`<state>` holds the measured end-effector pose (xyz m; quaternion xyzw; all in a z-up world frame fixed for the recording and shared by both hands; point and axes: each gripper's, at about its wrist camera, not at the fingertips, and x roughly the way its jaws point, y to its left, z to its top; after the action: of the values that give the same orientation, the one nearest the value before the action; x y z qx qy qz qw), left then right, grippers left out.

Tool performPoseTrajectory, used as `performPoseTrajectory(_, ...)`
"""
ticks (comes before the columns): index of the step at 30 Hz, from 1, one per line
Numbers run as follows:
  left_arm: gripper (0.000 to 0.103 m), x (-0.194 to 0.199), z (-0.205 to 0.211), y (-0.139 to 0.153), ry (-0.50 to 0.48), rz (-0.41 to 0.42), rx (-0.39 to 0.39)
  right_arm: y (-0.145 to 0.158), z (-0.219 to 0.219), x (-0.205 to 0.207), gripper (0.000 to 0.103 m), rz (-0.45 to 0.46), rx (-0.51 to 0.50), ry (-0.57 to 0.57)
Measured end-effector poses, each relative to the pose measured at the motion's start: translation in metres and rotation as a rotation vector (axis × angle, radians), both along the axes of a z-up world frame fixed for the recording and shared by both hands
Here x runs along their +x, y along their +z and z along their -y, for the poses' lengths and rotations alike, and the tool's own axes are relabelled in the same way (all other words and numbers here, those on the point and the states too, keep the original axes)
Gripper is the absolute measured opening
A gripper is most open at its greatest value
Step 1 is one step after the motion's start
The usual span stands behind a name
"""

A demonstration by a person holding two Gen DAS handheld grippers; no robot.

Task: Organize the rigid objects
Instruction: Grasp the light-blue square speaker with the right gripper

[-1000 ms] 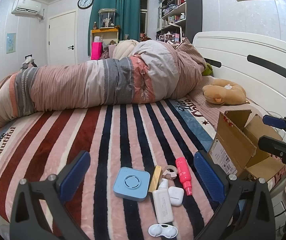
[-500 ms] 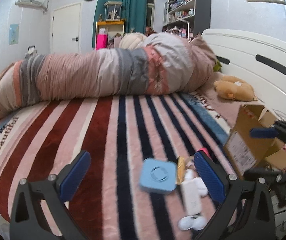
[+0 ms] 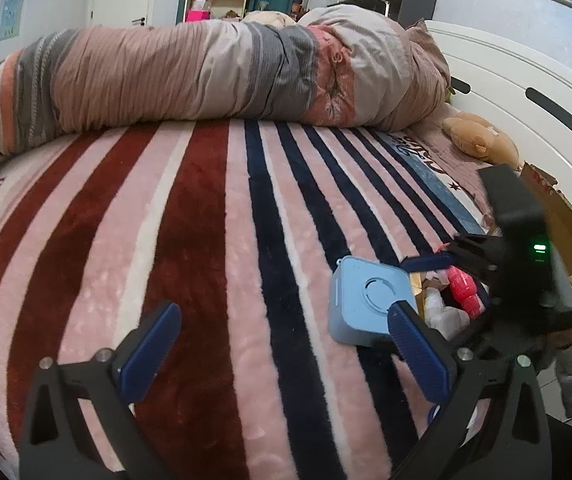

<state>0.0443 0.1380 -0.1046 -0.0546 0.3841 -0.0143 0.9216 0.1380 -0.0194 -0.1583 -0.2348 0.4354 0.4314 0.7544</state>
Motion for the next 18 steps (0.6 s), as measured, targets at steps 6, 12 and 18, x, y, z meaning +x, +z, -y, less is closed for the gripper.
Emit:
performPoseTrajectory(6, 0.102, 0.003, 0.001, -0.013, -0.017, -0.04, -0.074, -0.018, -0.015, 0.019, 0.093, -0.053, 0.0, 0.015)
performPoseTrajectory(12, 0.102, 0.003, 0.003, -0.011, -0.077, -0.029, -0.14, -0.006, -0.016, 0.003, 0.087, 0.061, 0.037, 0.023)
performPoseTrajectory(18, 0.102, 0.005, 0.021, 0.017, -0.232, 0.003, -0.313, 0.047, 0.002, -0.032, 0.087, 0.16, 0.177, 0.05)
